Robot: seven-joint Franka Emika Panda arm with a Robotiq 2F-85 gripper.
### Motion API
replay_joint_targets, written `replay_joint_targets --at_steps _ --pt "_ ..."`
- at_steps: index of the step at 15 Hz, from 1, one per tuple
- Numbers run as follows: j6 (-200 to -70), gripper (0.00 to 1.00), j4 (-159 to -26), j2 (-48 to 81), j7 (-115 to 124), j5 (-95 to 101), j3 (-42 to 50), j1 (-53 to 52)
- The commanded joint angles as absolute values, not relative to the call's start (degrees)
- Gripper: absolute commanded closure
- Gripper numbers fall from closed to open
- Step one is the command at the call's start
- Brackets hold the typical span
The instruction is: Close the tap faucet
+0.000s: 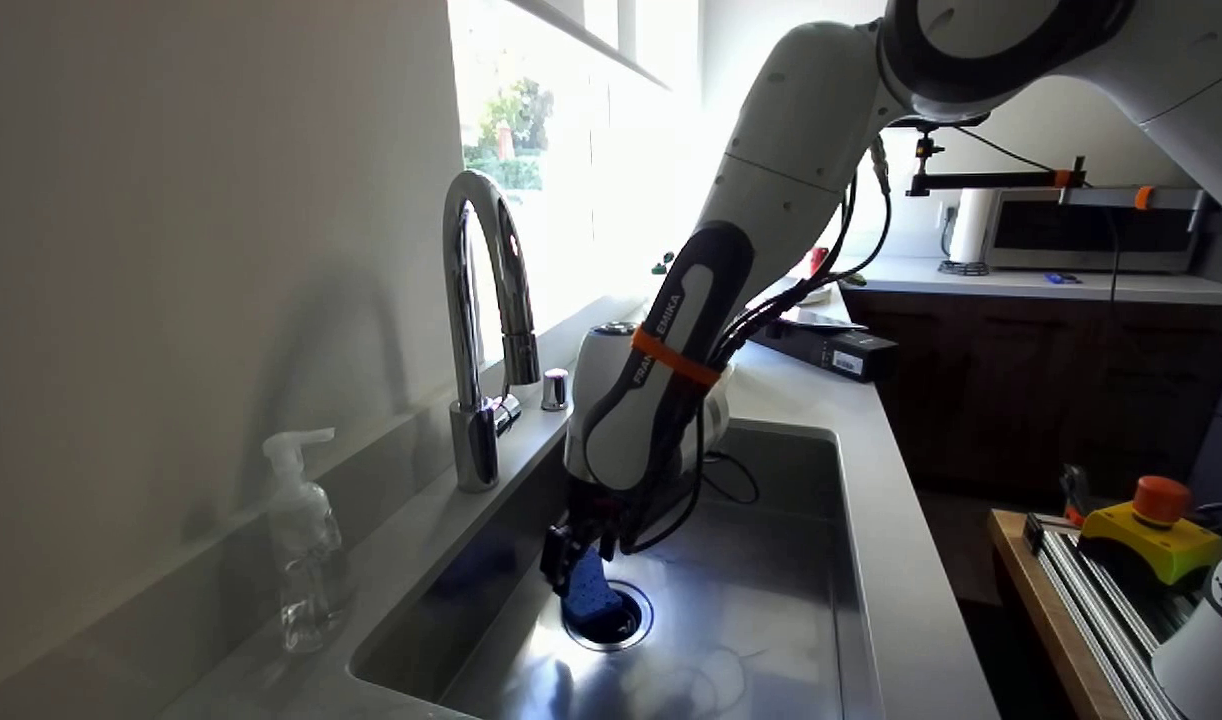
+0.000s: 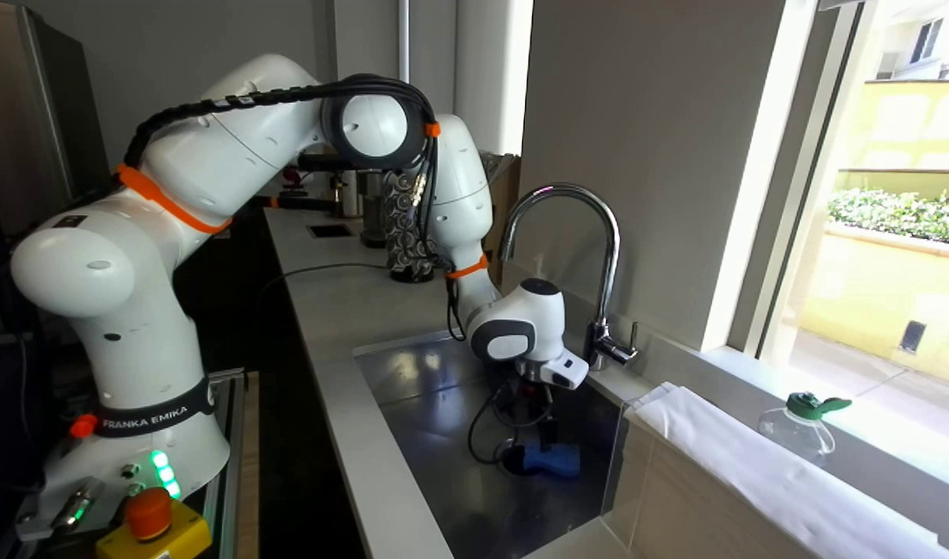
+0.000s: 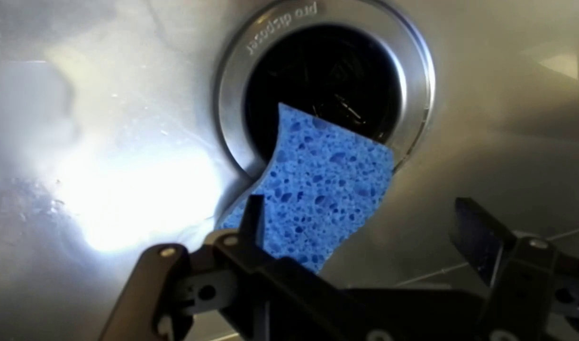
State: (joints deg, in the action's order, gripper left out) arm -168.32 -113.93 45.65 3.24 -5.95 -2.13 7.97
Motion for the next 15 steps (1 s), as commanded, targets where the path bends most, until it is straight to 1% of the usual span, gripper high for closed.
replay_joint_targets --at_steps 1,5,15 --pt "-166.06 0.00 -109.22 49.37 7.41 -7.95 0.31 5.65" --pt "-165.77 0.00 -107.50 50.60 9.76 -8.90 1.70 5.45" --pt "-163.08 0.00 -101.38 55.22 11.22 -9.61 1.71 5.85"
